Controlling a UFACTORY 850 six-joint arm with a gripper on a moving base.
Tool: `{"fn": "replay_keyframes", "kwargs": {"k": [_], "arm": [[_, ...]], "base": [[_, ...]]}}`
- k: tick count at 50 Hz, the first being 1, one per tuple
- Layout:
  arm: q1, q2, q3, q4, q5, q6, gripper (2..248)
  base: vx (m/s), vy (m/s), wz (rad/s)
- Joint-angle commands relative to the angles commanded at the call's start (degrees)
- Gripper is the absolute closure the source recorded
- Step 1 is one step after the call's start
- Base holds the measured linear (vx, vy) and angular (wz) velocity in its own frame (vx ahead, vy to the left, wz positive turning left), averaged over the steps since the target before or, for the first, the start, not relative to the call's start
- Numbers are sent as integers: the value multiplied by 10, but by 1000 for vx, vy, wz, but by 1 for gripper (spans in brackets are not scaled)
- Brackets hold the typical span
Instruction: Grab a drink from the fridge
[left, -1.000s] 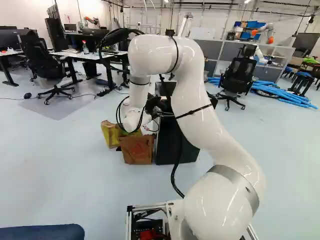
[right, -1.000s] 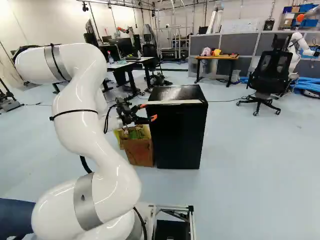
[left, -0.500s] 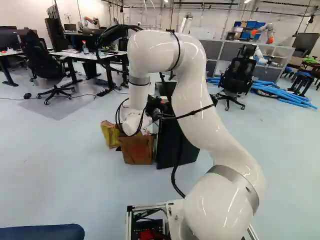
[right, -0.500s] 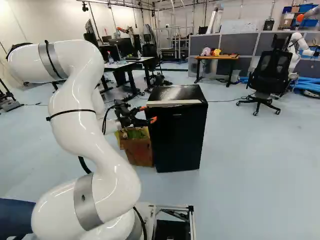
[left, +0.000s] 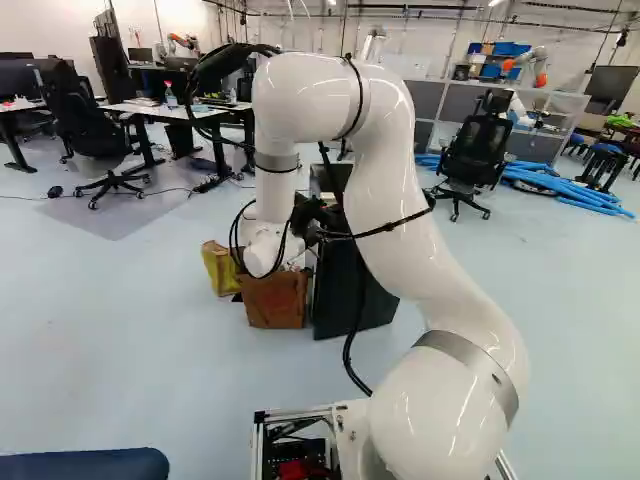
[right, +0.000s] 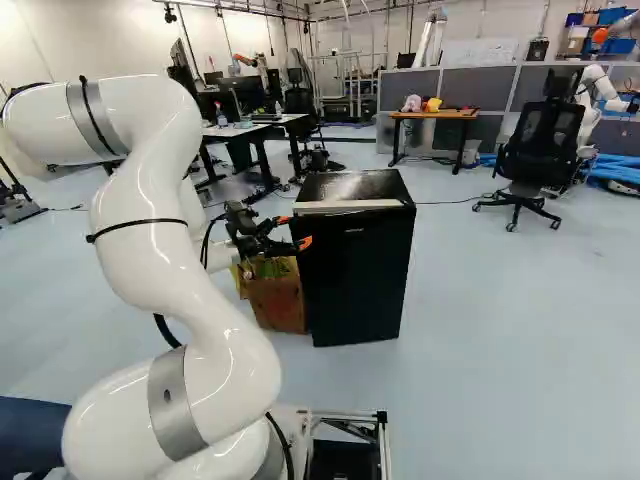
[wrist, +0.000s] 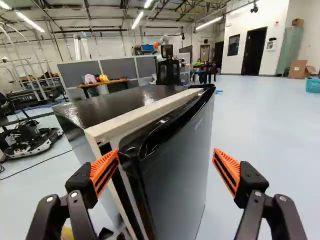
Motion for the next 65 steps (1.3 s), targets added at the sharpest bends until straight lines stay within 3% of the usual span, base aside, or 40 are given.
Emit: {"fn": "replay_keyframes", "kwargs": {"k": [24, 65], "arm": [[2, -10, -22, 11, 13, 0, 3], [3, -10, -22, 47, 20, 0, 3]], "base": [[0, 0, 0], [0, 0, 0]]}}
